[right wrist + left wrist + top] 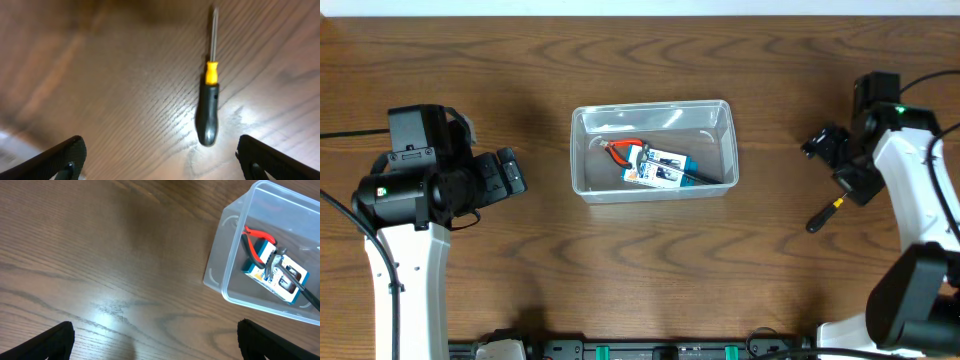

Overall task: Pack container
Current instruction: 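Release the hammer and move the right gripper back right, then grasp the yellow-handled screwdriver with the right gripper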

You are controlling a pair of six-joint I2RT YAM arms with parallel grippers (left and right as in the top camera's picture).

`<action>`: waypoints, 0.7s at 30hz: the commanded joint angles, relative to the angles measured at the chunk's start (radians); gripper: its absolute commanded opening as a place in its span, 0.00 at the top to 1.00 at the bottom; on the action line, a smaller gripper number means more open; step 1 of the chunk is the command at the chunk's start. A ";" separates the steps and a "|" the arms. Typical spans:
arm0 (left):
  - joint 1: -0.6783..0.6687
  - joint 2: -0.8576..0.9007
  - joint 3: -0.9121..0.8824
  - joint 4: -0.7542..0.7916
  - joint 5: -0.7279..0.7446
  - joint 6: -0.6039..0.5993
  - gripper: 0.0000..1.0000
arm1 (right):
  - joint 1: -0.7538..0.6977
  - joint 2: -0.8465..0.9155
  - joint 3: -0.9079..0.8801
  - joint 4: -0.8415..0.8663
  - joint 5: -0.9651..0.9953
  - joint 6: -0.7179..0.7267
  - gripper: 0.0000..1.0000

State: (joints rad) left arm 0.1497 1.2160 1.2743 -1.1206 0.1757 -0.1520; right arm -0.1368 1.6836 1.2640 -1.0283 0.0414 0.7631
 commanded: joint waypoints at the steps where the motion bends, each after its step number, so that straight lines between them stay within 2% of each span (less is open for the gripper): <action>1: 0.002 0.005 0.018 -0.005 -0.012 0.018 0.04 | -0.004 0.039 -0.071 0.048 -0.013 0.051 0.01; 8: 0.002 0.005 0.018 -0.005 -0.012 0.018 0.04 | -0.010 0.084 -0.209 0.194 -0.008 0.044 0.01; 21: 0.002 0.005 0.018 -0.016 -0.012 0.018 0.04 | -0.029 0.084 -0.338 0.319 0.014 0.044 0.02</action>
State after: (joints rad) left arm 0.1497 1.2160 1.2743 -1.1248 0.1757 -0.1520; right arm -0.1459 1.7599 0.9627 -0.7361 0.0326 0.7883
